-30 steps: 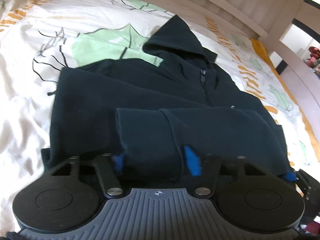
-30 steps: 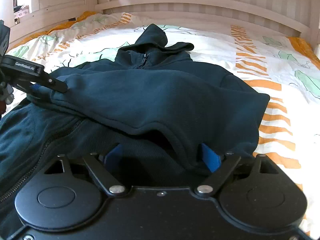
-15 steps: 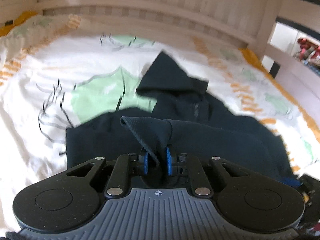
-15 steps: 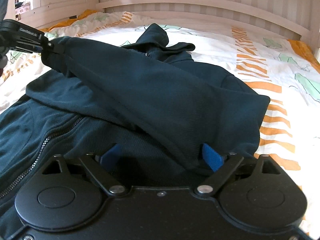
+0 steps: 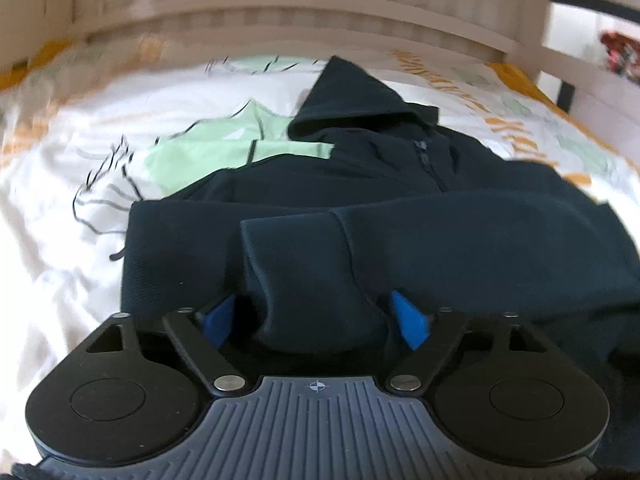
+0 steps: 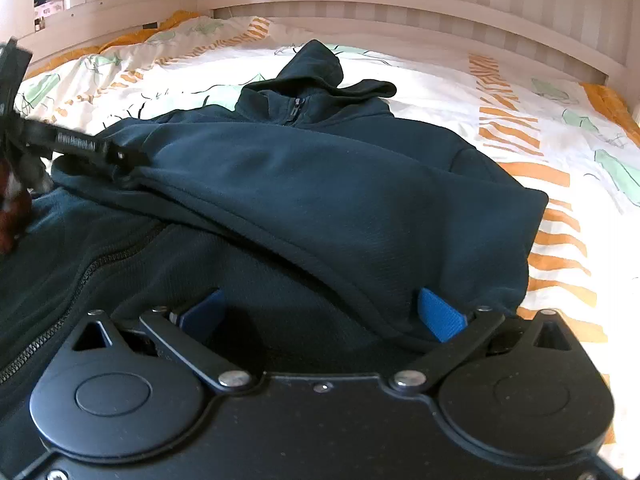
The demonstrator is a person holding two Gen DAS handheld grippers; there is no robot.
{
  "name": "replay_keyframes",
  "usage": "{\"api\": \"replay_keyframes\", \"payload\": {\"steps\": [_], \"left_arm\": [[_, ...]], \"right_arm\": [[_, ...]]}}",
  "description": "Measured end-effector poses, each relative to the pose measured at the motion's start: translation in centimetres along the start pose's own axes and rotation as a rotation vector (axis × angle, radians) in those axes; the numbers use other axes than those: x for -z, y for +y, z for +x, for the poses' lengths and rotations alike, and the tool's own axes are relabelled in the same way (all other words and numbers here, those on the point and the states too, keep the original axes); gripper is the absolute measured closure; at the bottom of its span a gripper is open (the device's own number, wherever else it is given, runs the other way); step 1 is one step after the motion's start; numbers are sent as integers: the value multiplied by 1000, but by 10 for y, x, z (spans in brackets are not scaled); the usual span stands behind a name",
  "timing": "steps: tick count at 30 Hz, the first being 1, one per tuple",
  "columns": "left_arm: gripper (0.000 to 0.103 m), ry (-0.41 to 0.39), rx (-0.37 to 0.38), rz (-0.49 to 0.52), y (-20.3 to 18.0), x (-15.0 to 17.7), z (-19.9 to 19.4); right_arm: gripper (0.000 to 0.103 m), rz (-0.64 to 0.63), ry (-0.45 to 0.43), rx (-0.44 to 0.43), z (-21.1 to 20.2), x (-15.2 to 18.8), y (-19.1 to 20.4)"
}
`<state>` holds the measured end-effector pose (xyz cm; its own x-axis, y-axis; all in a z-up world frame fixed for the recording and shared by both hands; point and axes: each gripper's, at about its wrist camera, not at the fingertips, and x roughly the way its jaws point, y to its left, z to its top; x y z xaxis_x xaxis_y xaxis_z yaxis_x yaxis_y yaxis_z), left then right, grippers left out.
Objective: Fold large clothes
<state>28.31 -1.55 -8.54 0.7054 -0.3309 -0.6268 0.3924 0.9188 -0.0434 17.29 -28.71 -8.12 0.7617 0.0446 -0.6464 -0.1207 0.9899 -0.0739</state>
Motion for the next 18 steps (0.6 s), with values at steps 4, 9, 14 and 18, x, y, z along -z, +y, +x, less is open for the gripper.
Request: {"api": "replay_keyframes", "payload": {"steps": [4, 9, 14, 18], "left_arm": [[17, -6, -11, -2, -1, 0, -1], [16, -16, -3, -11, 0, 3, -1], [16, -18, -7, -8, -1, 3, -1], [15, -20, -8, -8, -1, 4, -1]], "right_arm": [[1, -3, -3, 3, 0, 1, 1], [0, -5, -1, 4, 1, 1, 2], [0, -5, -2, 4, 1, 1, 2], [0, 1, -7, 1, 1, 2, 1]]}}
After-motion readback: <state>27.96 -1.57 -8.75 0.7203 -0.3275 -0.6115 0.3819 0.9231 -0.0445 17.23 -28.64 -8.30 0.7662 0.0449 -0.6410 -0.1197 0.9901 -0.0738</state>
